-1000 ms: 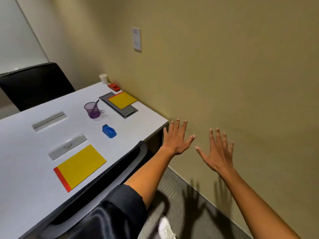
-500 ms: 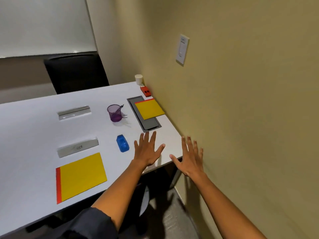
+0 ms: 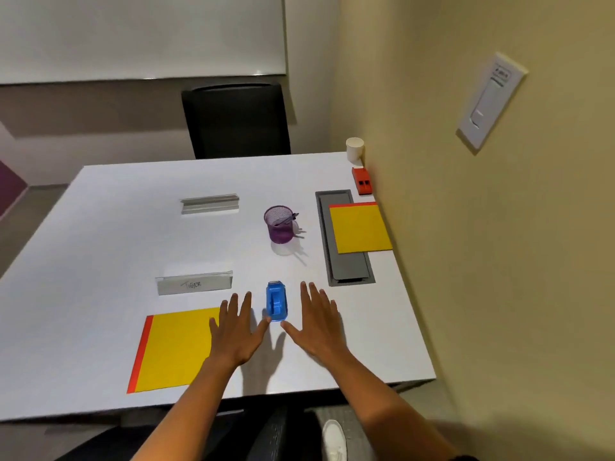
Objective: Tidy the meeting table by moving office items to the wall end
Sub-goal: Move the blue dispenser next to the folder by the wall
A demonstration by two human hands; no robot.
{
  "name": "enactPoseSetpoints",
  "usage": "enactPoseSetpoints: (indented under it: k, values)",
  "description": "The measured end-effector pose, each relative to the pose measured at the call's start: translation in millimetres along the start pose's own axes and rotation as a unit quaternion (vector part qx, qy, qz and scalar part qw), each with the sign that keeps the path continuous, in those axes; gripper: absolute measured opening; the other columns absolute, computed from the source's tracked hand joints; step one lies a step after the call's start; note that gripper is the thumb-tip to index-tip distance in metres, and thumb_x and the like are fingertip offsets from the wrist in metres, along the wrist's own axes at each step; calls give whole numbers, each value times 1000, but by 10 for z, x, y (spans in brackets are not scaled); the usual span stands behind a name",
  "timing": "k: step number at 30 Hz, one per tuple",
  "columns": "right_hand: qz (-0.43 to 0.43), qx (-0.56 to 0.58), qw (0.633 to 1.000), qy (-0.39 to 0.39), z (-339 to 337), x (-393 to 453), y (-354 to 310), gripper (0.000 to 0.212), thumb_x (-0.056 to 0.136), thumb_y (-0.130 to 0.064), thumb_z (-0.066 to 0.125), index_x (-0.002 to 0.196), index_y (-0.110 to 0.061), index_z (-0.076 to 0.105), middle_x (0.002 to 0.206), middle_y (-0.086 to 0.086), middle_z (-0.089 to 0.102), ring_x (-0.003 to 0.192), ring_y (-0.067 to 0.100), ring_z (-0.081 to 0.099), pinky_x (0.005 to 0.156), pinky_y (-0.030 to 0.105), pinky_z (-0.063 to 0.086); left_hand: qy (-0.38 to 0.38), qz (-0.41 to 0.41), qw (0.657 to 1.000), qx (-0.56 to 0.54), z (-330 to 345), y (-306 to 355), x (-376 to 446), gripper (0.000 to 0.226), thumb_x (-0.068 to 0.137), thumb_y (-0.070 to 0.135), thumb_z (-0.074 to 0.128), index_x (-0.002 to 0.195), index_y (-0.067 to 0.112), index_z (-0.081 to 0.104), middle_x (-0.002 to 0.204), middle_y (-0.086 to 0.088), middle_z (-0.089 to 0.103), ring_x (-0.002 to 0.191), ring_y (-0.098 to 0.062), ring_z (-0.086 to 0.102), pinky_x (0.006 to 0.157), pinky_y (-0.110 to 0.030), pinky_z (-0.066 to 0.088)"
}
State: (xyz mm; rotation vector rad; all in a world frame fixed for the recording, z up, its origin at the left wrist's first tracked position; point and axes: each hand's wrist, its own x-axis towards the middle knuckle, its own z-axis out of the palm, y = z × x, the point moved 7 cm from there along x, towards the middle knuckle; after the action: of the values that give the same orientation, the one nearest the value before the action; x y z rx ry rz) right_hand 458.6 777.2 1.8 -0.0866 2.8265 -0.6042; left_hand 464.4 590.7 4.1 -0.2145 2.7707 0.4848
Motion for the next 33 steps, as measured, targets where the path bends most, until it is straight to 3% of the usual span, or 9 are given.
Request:
enactPoseSetpoints:
  k: [4,6,8,13,20,26,33]
  values:
    - [5,69,997,-32,199,330,-89,91,89,-55,57,155,-17,7,160,6,21,146,26,24,119,39,24,-15,-46,999,-13,177,-143,70,78,91,67,30,153,32,0,163,-1,-5,150,-26,-7,118,-54,5]
    - [2,86,996,-25,290,485,-143,81,88,-49,62,150,-17,21,146,6,41,135,24,41,112,36,35,-24,-60,998,-4,269,-211,110,77,92,65,31,153,31,-1,163,-2,-6,150,-26,-7,118,-54,6]
    - [2,85,996,-34,416,619,-173,75,87,-47,63,146,-17,28,138,4,48,127,22,47,108,36,40,-33,-68,997,2,358,-252,146,77,93,63,32,153,29,-1,163,-3,-6,150,-27,-7,119,-54,7]
    - [55,105,993,-6,626,814,-190,76,83,-52,66,142,-17,33,130,5,52,119,23,51,103,37,46,-37,-69,997,3,493,-339,223,76,93,62,32,154,28,1,163,-3,-4,150,-27,-6,118,-54,8]
    - [126,109,985,51,721,857,-231,54,83,-48,64,118,-11,49,107,7,54,100,24,54,89,36,51,-23,-62,998,-9,513,-471,285,75,94,60,34,154,27,4,163,-4,-1,150,-27,-4,118,-54,10]
    - [120,117,985,50,600,759,-137,37,83,-36,64,109,-11,56,102,8,57,96,25,57,86,38,52,-22,-43,999,-17,407,-395,244,74,94,56,38,154,26,6,163,-4,1,150,-28,-2,118,-54,10]
    - [142,121,978,92,155,408,415,40,81,-36,64,114,-15,55,102,7,59,90,24,59,82,39,54,-28,22,999,-28,326,103,201,73,95,54,39,154,26,6,163,-5,2,150,-28,-2,118,-55,9]
